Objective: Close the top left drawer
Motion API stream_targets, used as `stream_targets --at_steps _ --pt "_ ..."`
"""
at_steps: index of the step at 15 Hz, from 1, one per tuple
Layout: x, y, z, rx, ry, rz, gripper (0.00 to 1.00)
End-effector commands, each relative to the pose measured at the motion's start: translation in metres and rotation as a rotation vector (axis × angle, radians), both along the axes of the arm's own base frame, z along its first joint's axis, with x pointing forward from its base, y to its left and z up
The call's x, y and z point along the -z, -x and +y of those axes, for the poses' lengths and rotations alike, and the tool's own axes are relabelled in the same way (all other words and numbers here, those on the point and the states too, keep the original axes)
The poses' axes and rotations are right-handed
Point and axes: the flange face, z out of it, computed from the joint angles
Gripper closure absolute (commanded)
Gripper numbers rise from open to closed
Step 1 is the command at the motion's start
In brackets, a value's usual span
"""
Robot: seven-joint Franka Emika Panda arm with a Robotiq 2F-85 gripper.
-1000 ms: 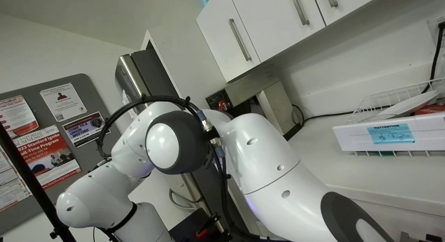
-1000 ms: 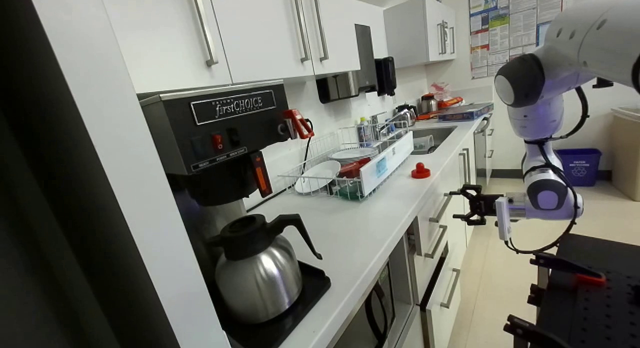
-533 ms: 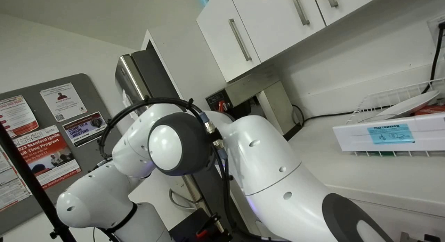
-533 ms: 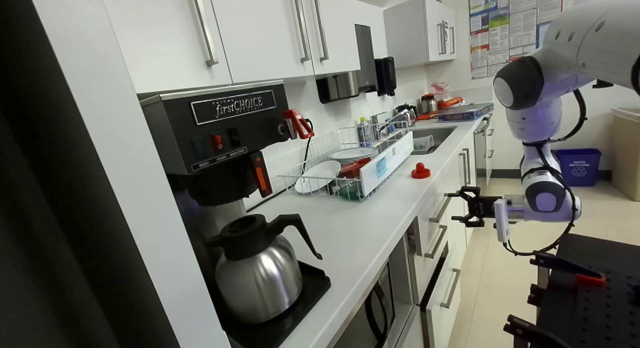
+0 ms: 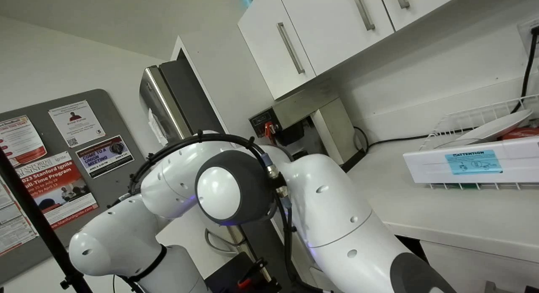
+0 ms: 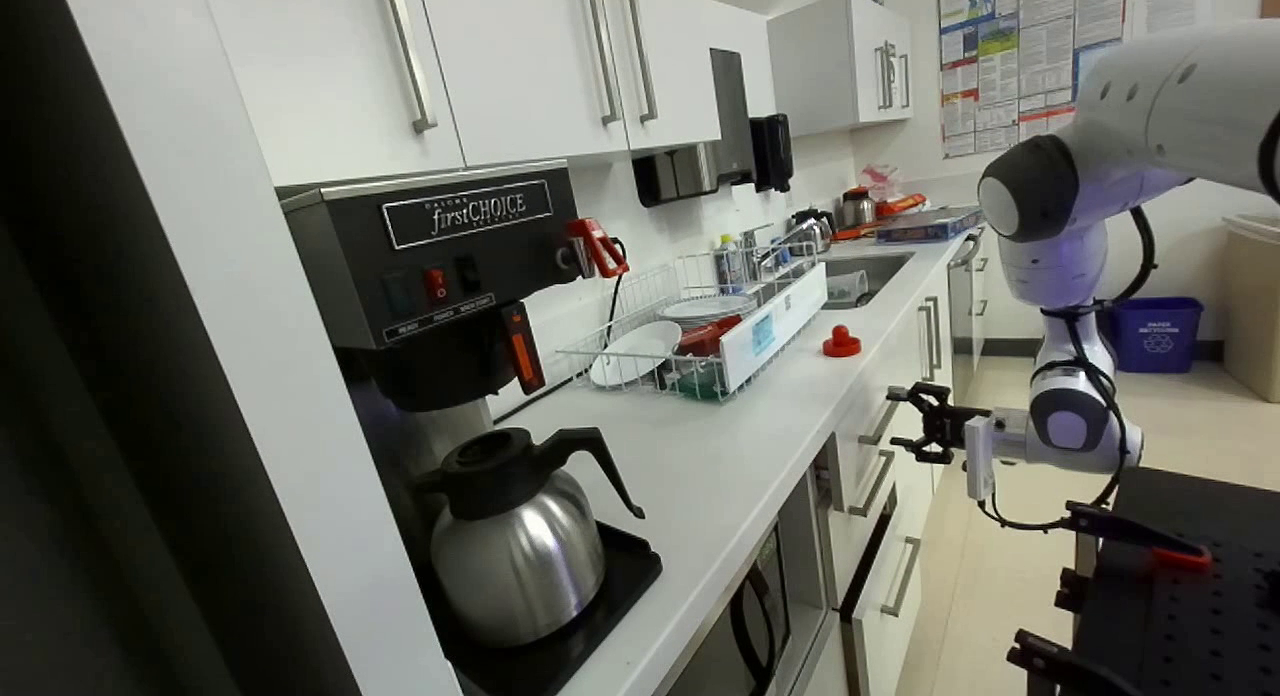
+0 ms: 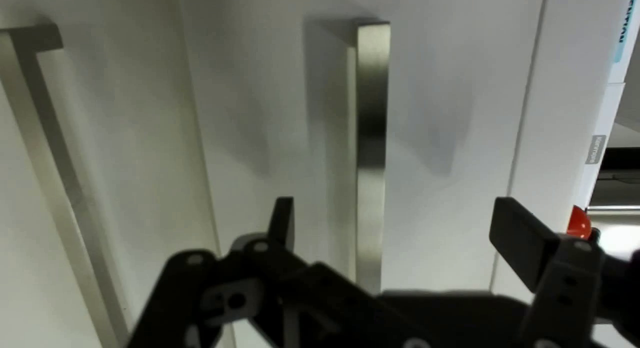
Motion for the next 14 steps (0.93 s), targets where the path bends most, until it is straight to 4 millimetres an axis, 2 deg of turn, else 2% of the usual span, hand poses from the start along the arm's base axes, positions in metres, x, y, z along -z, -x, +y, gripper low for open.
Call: stream_targets --at_steps 1,5,6,7,14 --pt "0.007 -0.012 0.001 0.029 0.015 -0.009 0.00" --pt "0.005 -0.019 0.004 0.000 0.017 -0.015 0.00" --pt "0.004 -0.020 0.005 -0.012 0.025 -0.013 0.08" --pt "0.004 -0.020 0.006 -0.022 0.032 -0.011 0.26" --pt "0.007 -0.022 0.007 -0.030 0.030 0.002 0.80"
